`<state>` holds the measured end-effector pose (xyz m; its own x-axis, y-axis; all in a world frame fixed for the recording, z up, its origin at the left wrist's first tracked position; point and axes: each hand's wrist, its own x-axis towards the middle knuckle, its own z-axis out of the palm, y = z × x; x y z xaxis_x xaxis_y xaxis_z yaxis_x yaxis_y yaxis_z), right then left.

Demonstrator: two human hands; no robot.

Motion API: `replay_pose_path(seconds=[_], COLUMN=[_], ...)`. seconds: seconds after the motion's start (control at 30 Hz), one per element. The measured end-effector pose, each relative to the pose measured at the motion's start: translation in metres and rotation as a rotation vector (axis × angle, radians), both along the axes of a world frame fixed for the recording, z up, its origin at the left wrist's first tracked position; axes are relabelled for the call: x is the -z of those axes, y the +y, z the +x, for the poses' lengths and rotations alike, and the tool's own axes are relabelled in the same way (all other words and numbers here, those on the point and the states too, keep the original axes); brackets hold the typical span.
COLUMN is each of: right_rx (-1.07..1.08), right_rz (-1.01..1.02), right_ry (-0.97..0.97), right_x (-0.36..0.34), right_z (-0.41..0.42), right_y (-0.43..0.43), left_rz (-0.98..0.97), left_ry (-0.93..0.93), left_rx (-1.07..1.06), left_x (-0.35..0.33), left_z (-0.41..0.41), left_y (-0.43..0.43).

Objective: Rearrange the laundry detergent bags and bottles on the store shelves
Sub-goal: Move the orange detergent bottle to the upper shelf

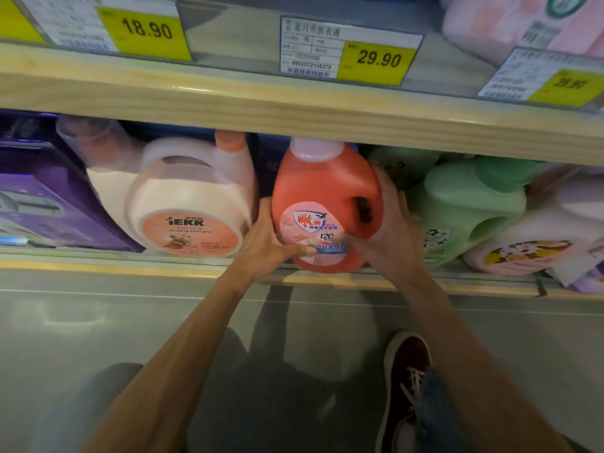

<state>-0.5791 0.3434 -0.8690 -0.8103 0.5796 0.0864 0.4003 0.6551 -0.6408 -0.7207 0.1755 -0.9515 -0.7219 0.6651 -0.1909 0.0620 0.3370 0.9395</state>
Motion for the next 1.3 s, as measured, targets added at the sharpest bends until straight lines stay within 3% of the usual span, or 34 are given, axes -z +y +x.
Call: replay_pose_path(seconds=[0.17, 0.27, 0.37, 0.5, 0.97, 1.17, 1.3], right_rx=[0.011, 0.027, 0.068, 0.112, 0.109, 0.016, -0.021], right_rz=[-0.129, -0.343, -0.522, -0.607, -0.805, -0.765, -0.734], right_ry=[0.029, 0.131, 0.177, 0.145, -0.066, -0.272, -0.268], right_x=[-0.001, 0.012, 0.026, 0.019, -0.191, -0.243, -0.279], right_z=[0.017, 0.026, 0.03, 0.027, 0.05, 0.087, 0.105], right_y=[-0.016, -0.028, -0.041, -0.062, -0.138, -0.162, -0.175], left_rz=[-0.013, -0.04, -0.035, 0.003, 0.074, 0.069, 0.094], left_ry=[-0.121, -0.139, -0.236, -0.37, -0.519, -0.61, -0.614], left_rx=[0.081, 0.124, 0.079, -0.035, -0.268, -0.3, -0.318], left_x=[-0.013, -0.016, -0.019, -0.036, -0.233, -0.289, -0.324], left_z=[0.02, 0.028, 0.035, 0.052, 0.128, 0.177, 0.199], left_y=[-0.025, -0.042, -0.056, -0.081, -0.17, -0.201, -0.217])
